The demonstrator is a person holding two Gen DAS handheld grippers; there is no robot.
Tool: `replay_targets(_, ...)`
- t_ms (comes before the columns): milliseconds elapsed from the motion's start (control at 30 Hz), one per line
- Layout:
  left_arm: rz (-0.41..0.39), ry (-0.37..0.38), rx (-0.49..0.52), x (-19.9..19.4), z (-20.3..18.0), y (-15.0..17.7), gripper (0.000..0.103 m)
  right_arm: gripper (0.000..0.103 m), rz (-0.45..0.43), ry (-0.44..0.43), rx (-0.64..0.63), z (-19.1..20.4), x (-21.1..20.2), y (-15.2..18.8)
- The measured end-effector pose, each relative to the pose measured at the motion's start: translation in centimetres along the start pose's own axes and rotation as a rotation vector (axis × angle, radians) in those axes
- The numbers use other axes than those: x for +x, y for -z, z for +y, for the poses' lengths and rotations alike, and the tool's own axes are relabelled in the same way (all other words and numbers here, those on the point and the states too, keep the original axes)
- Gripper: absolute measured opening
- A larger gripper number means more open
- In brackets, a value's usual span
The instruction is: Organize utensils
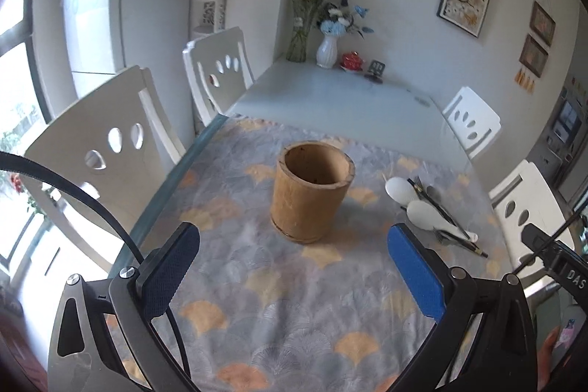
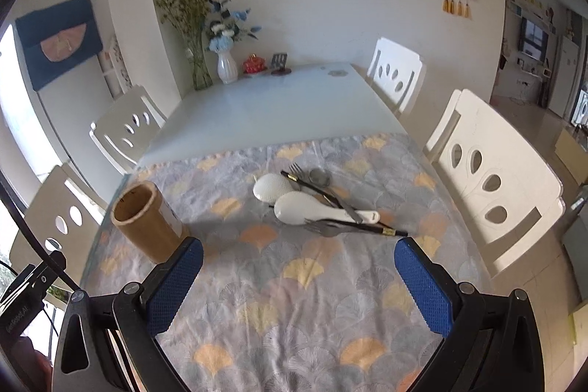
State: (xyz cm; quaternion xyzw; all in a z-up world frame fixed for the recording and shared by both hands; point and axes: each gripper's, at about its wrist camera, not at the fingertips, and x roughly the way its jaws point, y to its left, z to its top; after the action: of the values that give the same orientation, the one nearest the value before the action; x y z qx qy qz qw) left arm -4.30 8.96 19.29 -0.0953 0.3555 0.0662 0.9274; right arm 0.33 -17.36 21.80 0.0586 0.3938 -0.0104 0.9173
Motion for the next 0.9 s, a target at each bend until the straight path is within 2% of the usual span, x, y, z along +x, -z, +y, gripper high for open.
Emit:
replay_targets(100, 0.021, 0.031, 0.024, 0.9, -0.6, 0.1, 0.102, 0.103, 0.022, 0.013, 0.004, 0.2, 0.8, 0.2)
replay_targets(267, 0.036, 0.023, 0.070, 2.1, -0.8, 0.1, 0.102, 0.103, 0.079, 0.034, 0.019, -0.2, 2.4, 0.5)
replay_targets(533, 0.045, 0.030, 0.090, 2.8, -1.2, -0.2, 0.102, 0.103, 0.223, 0.017, 0.076, -1.1, 5.4, 1.3)
replay_targets(900, 0.039, 0.033, 0.117, 3.3, -1.9, -0.1, 0.102, 0.103, 0.224, 0.020, 0.059, -0.8, 5.7, 1.2)
